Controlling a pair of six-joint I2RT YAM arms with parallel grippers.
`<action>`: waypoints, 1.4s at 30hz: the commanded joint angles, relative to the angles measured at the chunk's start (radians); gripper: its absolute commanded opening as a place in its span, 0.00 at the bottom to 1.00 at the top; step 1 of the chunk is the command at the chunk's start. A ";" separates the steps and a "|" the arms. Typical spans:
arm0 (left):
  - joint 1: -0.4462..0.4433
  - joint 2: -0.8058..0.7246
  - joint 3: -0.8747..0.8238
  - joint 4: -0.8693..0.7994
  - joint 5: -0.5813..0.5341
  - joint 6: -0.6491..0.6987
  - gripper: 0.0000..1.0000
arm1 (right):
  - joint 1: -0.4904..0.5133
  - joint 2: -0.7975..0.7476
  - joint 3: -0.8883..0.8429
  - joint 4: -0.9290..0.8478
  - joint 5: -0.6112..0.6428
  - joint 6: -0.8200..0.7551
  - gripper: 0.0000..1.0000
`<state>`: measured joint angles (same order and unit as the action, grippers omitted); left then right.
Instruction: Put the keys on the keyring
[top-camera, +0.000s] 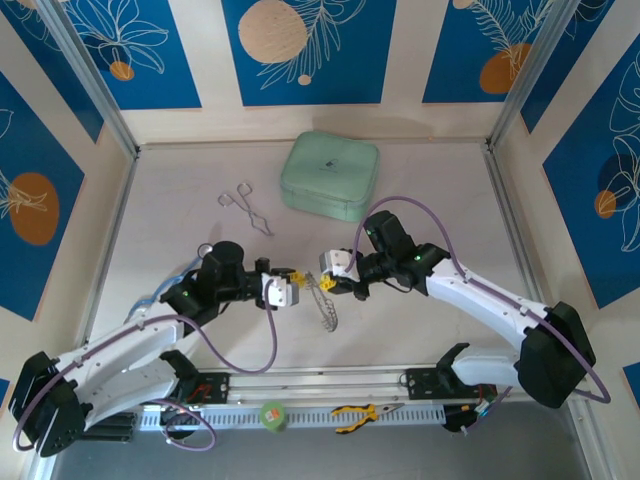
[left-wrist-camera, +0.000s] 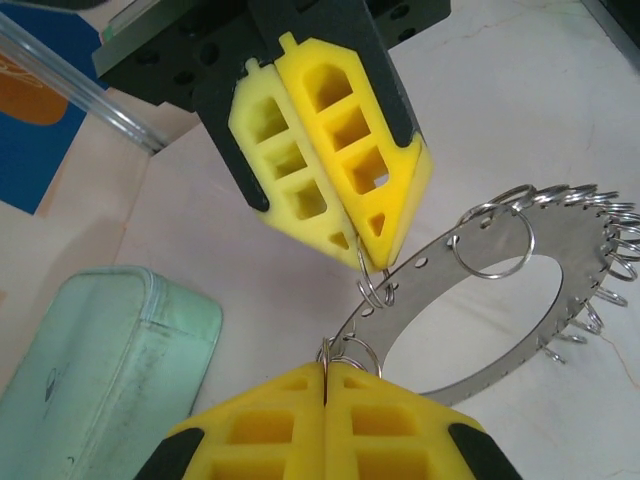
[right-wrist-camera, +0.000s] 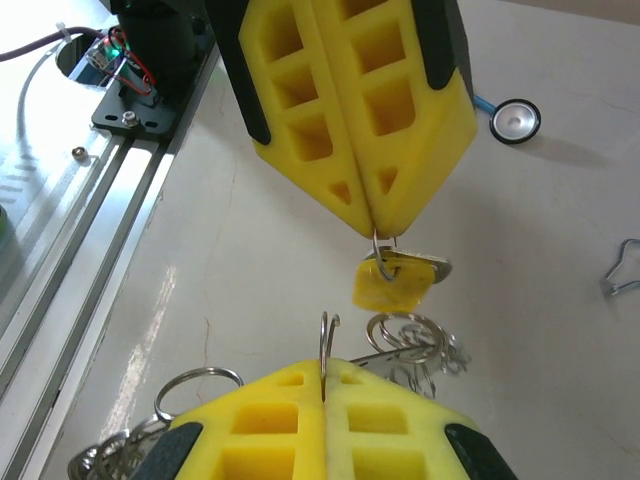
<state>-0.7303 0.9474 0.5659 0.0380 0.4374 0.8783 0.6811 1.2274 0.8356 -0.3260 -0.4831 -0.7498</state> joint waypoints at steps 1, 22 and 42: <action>0.008 0.005 -0.003 0.056 0.050 0.049 0.00 | -0.003 0.000 0.011 0.009 -0.040 -0.038 0.00; 0.007 -0.024 -0.057 0.165 0.144 0.013 0.00 | -0.005 -0.006 -0.021 0.068 -0.094 -0.090 0.00; 0.001 -0.020 -0.064 0.145 0.102 0.102 0.00 | 0.006 0.012 0.008 0.043 -0.123 -0.123 0.00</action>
<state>-0.7303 0.9306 0.5083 0.1768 0.5232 0.9524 0.6807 1.2366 0.8215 -0.2852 -0.5659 -0.8574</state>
